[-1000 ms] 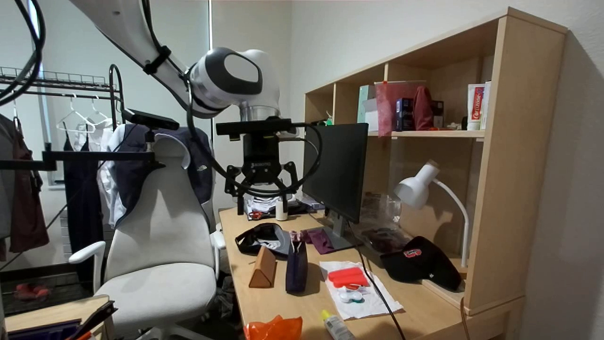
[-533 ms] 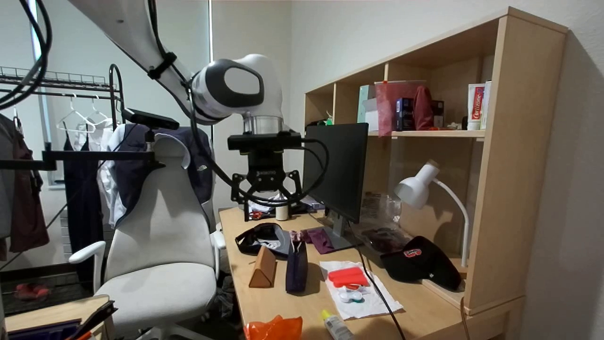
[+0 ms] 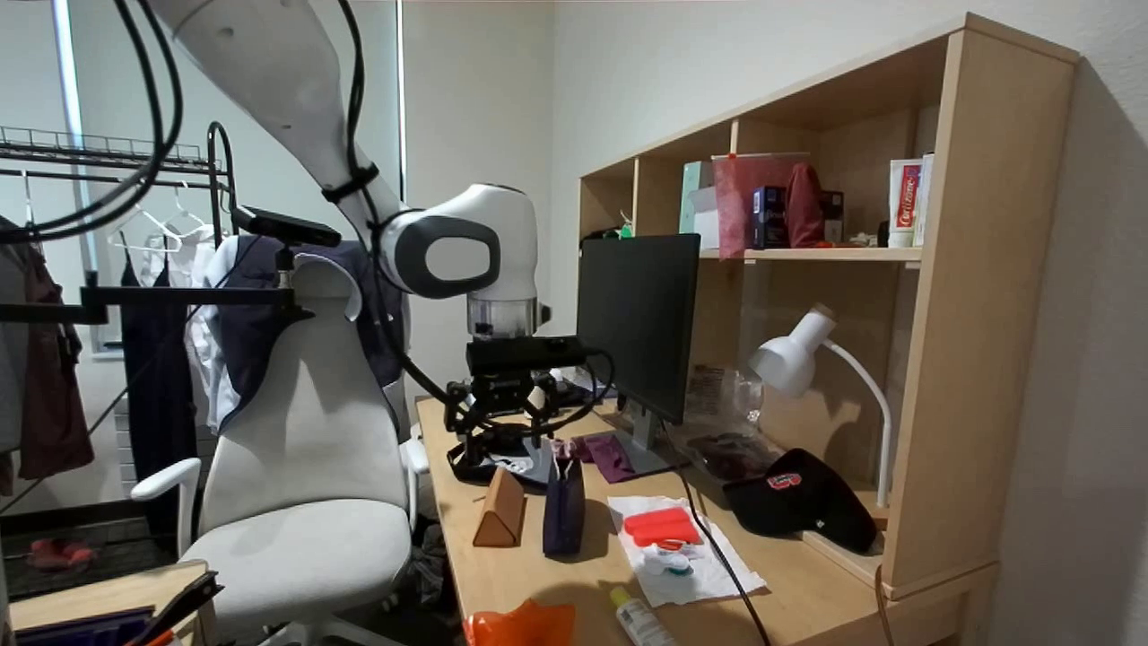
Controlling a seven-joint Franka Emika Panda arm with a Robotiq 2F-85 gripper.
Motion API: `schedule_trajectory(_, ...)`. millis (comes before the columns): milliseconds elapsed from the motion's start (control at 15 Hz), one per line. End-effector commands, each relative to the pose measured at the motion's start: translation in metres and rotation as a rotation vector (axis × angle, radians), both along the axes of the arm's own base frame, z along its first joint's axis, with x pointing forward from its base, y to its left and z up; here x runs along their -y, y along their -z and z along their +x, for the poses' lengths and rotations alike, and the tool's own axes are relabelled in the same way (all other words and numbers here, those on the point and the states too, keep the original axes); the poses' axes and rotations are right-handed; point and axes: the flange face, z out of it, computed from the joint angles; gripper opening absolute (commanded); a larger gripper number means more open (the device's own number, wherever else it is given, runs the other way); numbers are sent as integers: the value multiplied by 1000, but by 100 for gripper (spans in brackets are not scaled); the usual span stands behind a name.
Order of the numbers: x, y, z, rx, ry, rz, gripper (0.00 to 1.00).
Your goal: Move the brown case away from the cap then take the hair ribbon out of the purse and put it on the desk
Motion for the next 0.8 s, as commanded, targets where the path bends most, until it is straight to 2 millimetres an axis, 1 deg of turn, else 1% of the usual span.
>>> schedule_trajectory(0,-41,15,10,-60,-181,57,100)
schedule_trajectory(67,-53,20,11,-84,-217,57,100)
schedule_trajectory(267,-81,33,11,-129,-294,50,100)
schedule_trajectory(467,-100,43,21,-126,-336,110,100)
schedule_trajectory(533,-100,41,25,-106,-375,117,100)
schedule_trajectory(600,-99,40,13,-128,-321,74,100)
schedule_trajectory(733,-103,41,20,-122,-351,87,100)
